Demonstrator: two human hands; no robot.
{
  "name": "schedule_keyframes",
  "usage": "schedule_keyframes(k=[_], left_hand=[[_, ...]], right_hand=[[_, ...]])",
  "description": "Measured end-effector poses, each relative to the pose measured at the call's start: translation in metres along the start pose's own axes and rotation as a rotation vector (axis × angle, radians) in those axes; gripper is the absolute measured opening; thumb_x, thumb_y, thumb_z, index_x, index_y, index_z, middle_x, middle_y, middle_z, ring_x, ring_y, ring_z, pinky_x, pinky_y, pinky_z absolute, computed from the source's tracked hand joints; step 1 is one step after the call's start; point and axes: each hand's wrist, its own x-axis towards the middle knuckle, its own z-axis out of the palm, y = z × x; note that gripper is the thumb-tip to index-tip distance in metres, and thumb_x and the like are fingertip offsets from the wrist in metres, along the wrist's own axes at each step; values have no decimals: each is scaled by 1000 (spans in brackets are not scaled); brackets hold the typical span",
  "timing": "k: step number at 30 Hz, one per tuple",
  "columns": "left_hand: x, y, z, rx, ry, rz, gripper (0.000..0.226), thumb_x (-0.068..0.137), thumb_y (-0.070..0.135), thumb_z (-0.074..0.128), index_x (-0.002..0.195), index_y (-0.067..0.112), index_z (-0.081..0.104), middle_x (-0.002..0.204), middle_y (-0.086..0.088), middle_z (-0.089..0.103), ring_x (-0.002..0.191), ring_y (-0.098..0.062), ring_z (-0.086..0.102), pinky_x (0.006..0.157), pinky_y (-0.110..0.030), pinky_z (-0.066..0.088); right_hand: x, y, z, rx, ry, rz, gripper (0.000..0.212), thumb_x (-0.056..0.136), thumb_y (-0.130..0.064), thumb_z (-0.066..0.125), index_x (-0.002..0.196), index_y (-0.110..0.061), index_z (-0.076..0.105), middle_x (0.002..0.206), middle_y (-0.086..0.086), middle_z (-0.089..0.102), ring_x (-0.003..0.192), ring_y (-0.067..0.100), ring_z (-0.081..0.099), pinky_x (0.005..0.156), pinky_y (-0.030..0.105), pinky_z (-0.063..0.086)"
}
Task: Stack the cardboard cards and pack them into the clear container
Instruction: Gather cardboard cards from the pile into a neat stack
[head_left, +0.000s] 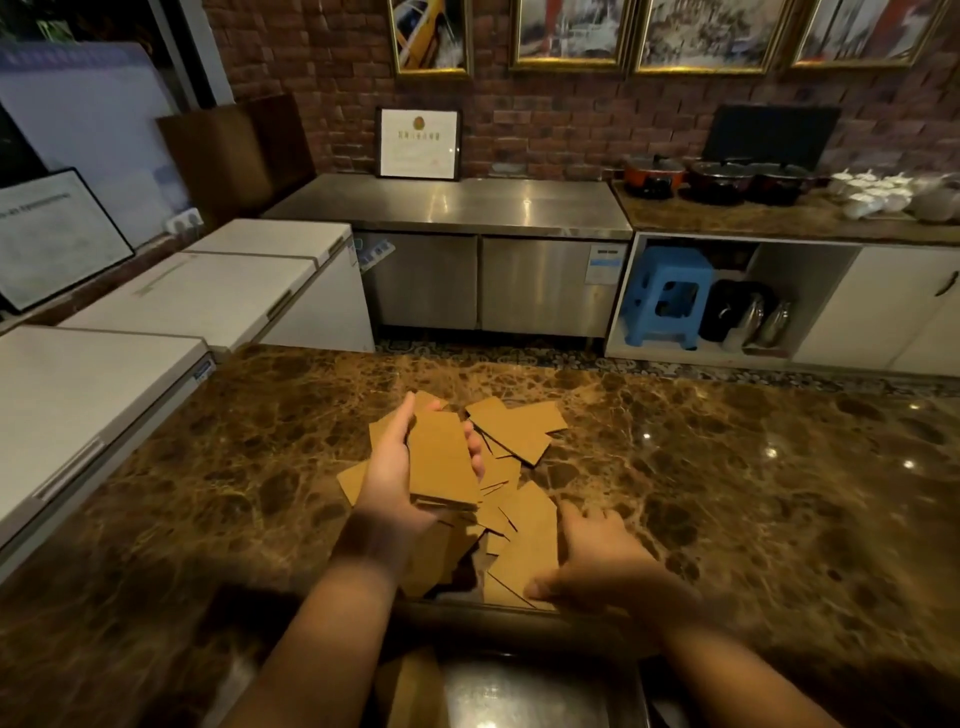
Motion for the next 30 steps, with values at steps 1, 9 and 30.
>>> schedule_keyframes(k=[1,9,30], left_hand=[[1,-2,1,19,14,-6,47,89,55,62,88,12,81,89,-16,69,72,-28,66,62,-37,56],[6,-10,1,145,47,-29,49,93,44,61,64,10,81,77,-15,73,67,-25,69,62,-35,58],[-12,-16,37,132,-17,21,29,96,21,63,125,28,61,83,-17,76,67,-32,72,57,-38,57]], right_hand=[[3,0,5,8,32,12,111,63,-62,82,151,-21,30,156,11,35,142,32,31,114,50,35],[12,25,-28,734,192,9,28,93,-30,67,120,-21,66,110,1,73,101,19,68,97,44,53],[-6,-19,-77,1476,379,-181,26,96,-21,64,122,-25,66,108,0,76,98,21,73,82,44,60]])
